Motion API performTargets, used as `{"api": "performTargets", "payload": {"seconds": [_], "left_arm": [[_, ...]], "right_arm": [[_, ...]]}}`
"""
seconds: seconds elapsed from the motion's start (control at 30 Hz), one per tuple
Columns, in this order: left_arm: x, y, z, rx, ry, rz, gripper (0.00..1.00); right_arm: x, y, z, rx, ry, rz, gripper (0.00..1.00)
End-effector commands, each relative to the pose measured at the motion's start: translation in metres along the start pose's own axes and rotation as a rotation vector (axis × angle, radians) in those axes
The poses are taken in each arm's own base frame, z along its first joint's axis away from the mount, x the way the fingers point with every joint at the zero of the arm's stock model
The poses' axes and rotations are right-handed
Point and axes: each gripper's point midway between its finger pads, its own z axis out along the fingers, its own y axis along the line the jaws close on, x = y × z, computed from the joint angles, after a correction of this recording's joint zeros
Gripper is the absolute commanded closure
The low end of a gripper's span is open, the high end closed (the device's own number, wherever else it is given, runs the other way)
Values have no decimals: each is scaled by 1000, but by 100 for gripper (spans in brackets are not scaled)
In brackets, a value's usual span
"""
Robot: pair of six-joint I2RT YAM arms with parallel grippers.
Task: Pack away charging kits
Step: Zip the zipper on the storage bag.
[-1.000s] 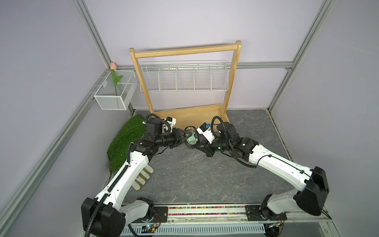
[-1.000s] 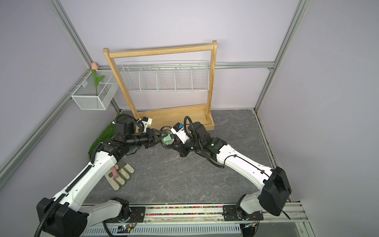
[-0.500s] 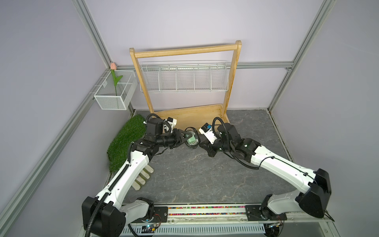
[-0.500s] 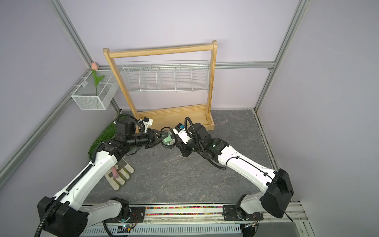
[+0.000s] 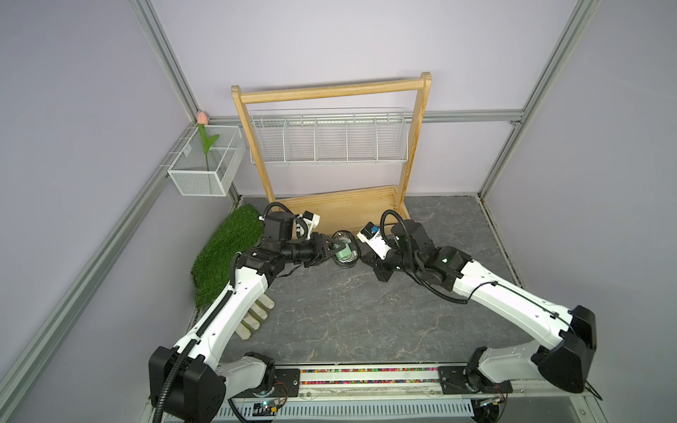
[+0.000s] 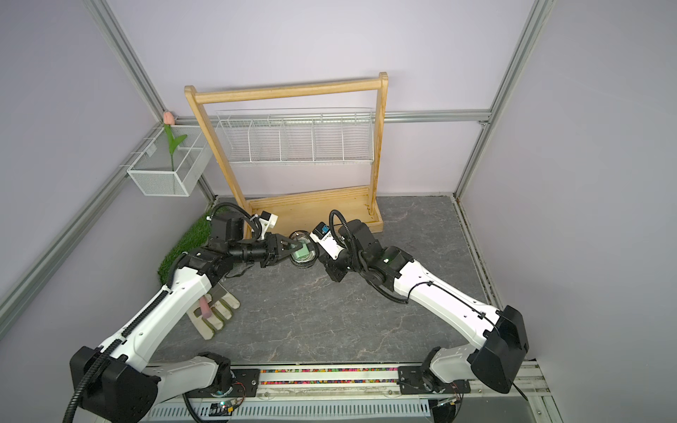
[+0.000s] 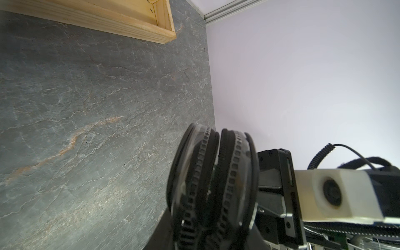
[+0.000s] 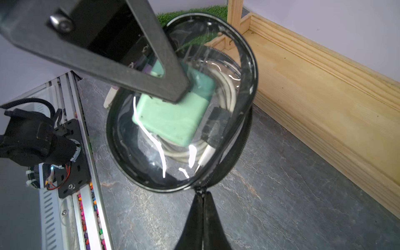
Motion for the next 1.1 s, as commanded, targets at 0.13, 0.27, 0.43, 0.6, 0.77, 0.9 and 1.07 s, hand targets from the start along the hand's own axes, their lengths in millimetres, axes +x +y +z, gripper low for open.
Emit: {"api": "performTargets", "payload": {"seconds": [0.13,0.27,0.43,0.6,0.77,0.9,1.07], "left_arm": [[23,8,11,-3,107,46,100],[30,10,17,-6,134,68,100],[34,14,18,-3,138,74,100],[36,5,16,53,134,95,100],[45,10,19,57,180,94,100],[53,6,20,80,213,122,100],[64,7,28,78,261,150,100]], "right_arm": [[-8,-3,-11,6,15,-98,94],[-5,-9,-11,41,44,-125,94],[-5,-22,-19,120,60,-153,94],[0,-29,-20,157,94,-164,94],[-12,-29,-26,165,61,-188,94],[-26,-29,-29,167,51,-218,94],[-40,-24,-27,145,32,-260,94]]}}
